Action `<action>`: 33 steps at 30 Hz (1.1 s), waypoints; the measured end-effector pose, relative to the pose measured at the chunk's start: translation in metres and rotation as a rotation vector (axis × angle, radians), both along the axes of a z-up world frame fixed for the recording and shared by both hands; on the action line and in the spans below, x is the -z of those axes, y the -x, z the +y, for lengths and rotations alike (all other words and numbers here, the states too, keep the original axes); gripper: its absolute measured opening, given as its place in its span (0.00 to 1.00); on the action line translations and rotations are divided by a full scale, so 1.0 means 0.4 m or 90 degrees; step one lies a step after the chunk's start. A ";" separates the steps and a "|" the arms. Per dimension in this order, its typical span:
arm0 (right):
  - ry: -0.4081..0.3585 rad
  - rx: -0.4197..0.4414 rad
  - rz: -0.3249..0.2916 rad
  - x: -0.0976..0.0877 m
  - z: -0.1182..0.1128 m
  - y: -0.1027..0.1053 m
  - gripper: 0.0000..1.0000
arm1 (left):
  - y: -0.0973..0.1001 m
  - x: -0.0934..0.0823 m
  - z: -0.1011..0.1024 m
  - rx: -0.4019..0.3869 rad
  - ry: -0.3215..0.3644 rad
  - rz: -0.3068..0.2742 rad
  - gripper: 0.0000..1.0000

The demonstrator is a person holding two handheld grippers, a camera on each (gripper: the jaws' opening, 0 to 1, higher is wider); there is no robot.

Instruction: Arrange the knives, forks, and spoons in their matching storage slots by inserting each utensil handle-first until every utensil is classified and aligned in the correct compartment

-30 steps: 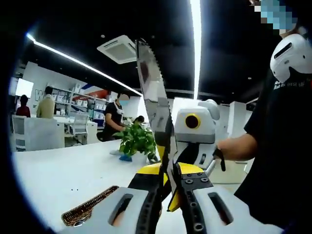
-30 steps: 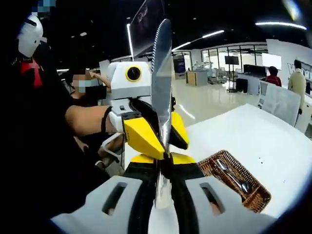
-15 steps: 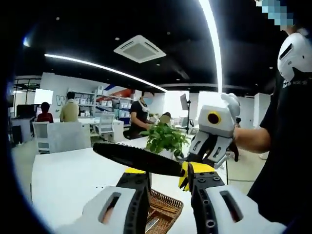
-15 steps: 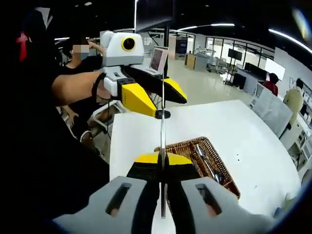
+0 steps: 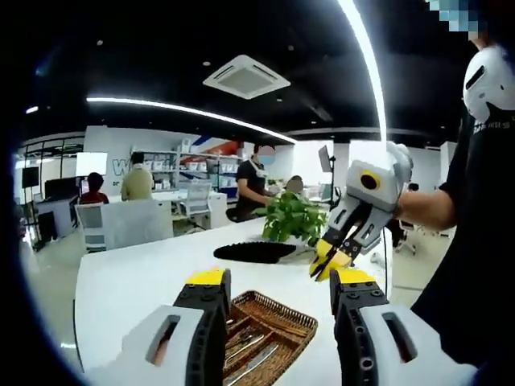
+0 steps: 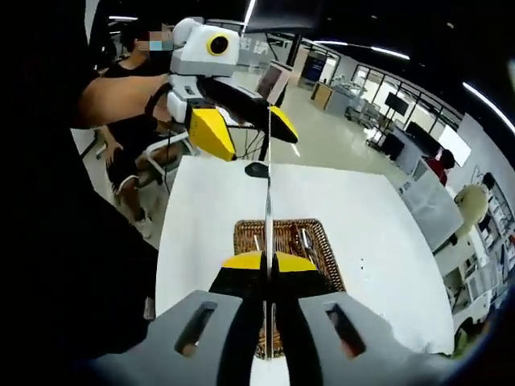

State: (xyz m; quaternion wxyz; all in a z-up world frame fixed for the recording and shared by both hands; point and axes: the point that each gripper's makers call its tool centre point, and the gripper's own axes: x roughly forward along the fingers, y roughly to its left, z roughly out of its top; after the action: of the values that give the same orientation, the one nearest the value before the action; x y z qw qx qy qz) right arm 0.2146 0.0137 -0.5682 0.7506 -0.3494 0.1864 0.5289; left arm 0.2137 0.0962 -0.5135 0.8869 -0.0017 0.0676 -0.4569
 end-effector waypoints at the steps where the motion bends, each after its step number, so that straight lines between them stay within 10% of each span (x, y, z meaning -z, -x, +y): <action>1: 0.014 0.006 -0.020 -0.002 0.001 -0.006 0.00 | -0.001 0.002 0.021 -0.002 -0.001 -0.001 0.63; 8: 0.075 0.022 -0.083 0.007 0.049 -0.018 0.00 | -0.021 0.046 0.200 -0.082 -0.052 0.000 1.00; 13: 0.115 0.032 -0.122 0.012 0.062 -0.038 0.00 | 0.004 0.088 0.321 -0.117 -0.123 0.011 0.99; 33: 0.189 0.027 -0.221 0.021 0.052 -0.133 0.01 | 0.002 0.098 0.416 -0.153 -0.085 0.010 1.00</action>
State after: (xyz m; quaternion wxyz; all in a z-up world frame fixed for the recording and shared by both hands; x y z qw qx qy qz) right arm 0.2679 0.0347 -0.5765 0.7226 -0.5381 0.1372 0.4118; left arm 0.2130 0.2625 -0.5527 0.9328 0.0457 0.1043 -0.3418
